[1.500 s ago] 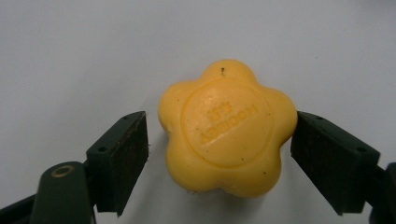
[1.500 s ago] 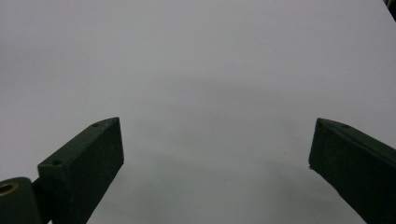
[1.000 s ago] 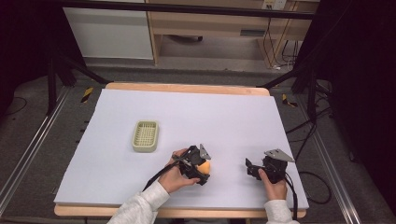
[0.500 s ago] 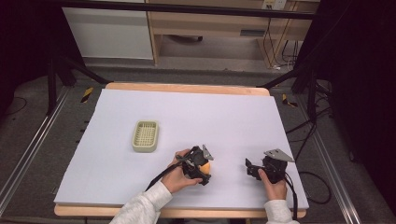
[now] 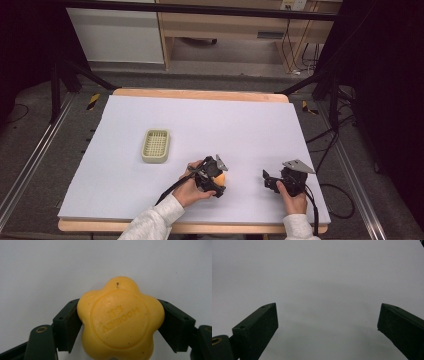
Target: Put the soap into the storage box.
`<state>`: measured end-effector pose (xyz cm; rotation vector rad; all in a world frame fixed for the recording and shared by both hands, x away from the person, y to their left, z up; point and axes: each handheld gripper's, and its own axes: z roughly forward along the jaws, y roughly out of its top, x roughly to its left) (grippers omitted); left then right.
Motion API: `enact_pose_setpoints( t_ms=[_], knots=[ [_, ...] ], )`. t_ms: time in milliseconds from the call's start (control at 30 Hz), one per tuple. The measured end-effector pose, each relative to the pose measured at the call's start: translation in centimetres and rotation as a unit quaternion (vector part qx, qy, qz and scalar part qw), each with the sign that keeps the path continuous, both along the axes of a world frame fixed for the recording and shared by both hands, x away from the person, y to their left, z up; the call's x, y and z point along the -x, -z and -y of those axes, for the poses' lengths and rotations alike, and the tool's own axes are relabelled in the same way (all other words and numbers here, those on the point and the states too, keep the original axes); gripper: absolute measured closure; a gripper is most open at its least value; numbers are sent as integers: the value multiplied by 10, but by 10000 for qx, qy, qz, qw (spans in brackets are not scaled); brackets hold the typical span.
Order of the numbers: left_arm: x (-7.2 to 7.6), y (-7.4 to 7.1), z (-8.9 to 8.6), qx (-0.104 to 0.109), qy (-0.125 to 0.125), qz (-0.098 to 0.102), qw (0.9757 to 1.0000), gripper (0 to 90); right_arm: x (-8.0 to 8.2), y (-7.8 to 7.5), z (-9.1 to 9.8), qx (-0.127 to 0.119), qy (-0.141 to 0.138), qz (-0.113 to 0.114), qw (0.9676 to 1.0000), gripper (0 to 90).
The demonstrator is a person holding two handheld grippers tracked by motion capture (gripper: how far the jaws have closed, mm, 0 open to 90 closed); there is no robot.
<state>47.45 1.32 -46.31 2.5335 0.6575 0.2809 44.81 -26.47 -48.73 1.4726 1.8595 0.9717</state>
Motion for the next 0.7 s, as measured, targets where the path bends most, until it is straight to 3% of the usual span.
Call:
enact_pose_setpoints(
  t_ms=[533, 700],
  knots=[
    [2, 0, 0, 43, -79, 35, 10000, 248, 0, 0, 0, -11, -22, -13, 10000, 37],
    [4, -1, -2, 60, -83, 134, 9999, 249, 0, 0, 0, -10, -24, -13, 10000, 37]
  ],
)
